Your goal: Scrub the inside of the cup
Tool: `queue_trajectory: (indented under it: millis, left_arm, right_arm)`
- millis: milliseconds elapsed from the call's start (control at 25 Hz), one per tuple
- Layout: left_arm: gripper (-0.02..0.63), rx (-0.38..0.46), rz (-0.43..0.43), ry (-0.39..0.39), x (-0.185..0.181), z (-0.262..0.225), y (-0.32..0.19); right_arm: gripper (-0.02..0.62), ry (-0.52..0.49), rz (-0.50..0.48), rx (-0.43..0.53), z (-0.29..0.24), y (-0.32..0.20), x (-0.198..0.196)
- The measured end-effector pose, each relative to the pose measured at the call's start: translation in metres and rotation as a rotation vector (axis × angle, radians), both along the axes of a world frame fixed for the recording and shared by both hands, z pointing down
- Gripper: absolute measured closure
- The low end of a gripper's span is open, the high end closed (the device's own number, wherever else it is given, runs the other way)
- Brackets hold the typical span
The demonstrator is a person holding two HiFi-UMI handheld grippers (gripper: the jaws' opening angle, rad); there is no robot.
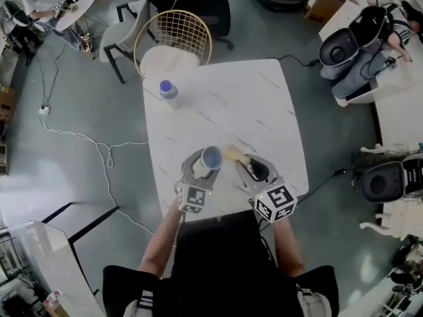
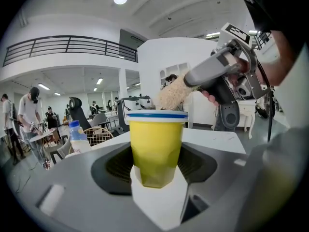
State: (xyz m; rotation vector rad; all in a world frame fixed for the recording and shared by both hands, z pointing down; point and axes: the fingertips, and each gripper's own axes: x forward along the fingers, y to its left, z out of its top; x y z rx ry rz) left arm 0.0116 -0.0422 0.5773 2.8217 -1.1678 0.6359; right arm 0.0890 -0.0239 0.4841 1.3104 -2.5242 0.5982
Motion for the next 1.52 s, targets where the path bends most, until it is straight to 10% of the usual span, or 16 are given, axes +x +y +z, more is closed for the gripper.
queue_trajectory:
  millis: [680,1520]
  left_arm:
    - [0.328,-0.027,-0.044,0.130,0.029,0.018,-0.064]
    - [0.321,-0.151,-0.125,0.014,0.055,0.123,-0.151]
  right_arm:
    - [0.485,0.041,0.226,0.071,0.028,-0.073,0.069]
    - [0.485,0.054,0.204,-0.079,0.099,-0.127,0.103]
